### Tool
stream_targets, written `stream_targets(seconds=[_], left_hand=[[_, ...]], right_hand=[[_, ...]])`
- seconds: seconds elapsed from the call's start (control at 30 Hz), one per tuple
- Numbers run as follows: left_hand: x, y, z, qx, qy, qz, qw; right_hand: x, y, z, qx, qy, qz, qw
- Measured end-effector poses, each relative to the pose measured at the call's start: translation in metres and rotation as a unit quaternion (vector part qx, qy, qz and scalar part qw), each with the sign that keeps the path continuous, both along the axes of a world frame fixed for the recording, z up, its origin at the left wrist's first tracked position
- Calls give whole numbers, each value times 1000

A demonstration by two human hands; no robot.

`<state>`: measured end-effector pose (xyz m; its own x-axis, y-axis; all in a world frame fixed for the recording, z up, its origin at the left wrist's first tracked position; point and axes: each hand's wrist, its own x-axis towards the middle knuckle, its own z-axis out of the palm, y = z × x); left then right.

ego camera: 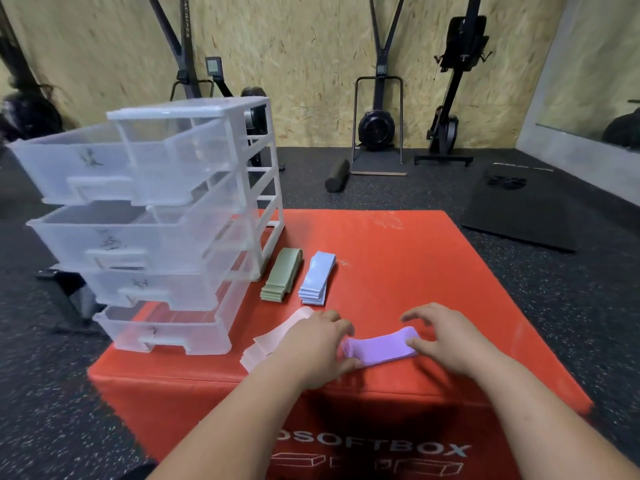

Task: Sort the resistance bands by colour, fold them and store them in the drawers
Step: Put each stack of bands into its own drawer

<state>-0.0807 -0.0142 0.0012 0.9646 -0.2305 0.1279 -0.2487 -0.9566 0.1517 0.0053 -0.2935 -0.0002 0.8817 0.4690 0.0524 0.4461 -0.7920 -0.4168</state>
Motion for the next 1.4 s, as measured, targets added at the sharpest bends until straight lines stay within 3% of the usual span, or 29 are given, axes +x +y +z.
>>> stream_targets(seconds=[0.3, 0.53, 0.87, 1.13, 1.4], left_hand=[[-89, 46, 26, -83, -18, 144, 986], [-99, 67, 51, -122, -19, 145, 982], [1, 90, 57, -142, 15, 202, 969], [74, 103, 20, -207, 8, 279, 938], [112, 114, -24, -184, -51, 288, 938]], right_hand=[[-75, 76, 16, 17, -15, 9, 1000], [-81, 139, 56, -6, -2, 65, 998], [30, 218, 99, -106, -9, 94, 990], [130, 262, 70, -121, 0, 85, 989], [208, 306, 16, -171, -2, 89, 981]])
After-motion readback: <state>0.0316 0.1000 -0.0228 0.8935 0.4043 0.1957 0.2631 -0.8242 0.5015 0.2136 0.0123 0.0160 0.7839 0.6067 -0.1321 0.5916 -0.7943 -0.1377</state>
